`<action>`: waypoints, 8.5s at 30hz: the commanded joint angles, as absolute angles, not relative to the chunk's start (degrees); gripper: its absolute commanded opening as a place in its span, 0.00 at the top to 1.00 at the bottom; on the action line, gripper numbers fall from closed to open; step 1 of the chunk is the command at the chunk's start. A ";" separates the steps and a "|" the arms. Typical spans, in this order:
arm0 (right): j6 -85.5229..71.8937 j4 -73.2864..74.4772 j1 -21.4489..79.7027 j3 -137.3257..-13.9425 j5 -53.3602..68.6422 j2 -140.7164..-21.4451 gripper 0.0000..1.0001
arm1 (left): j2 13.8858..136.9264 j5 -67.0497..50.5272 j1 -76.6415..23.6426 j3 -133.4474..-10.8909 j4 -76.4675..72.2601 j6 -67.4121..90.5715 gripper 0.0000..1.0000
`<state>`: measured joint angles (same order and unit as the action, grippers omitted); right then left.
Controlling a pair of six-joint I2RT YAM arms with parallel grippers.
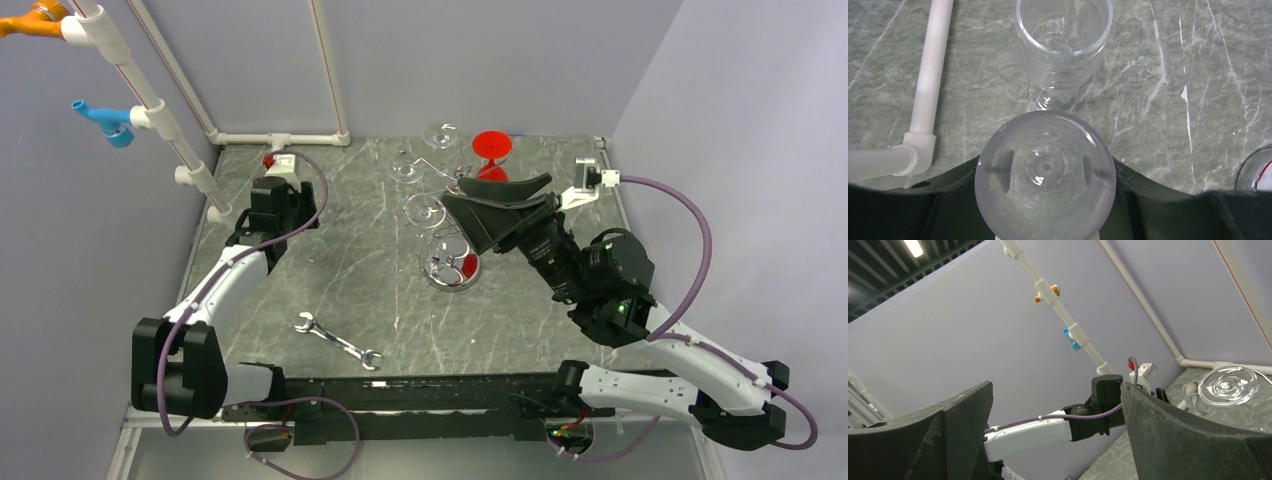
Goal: Take the wine glass off the wine glass rack
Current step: Place the wine glass at the center of the board, then pick up the wine glass from the wine rack.
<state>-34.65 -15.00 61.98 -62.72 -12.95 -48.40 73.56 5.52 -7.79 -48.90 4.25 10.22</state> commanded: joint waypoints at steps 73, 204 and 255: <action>-62.59 17.01 62.14 -63.29 -26.34 -53.33 0.08 | 49.11 -17.05 -8.61 -57.63 12.43 15.21 0.25; -85.98 17.28 67.32 -69.35 -50.98 -62.54 1.00 | 45.79 -8.46 -8.60 -54.67 15.65 10.99 0.31; -75.24 5.60 67.28 -68.64 -41.49 -63.21 1.00 | 45.11 -6.89 -8.59 -54.27 15.52 10.84 0.30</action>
<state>-76.23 9.76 67.18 -67.59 -41.82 -62.92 45.95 -7.64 -8.47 -54.54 17.06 11.44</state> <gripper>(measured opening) 0.038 0.701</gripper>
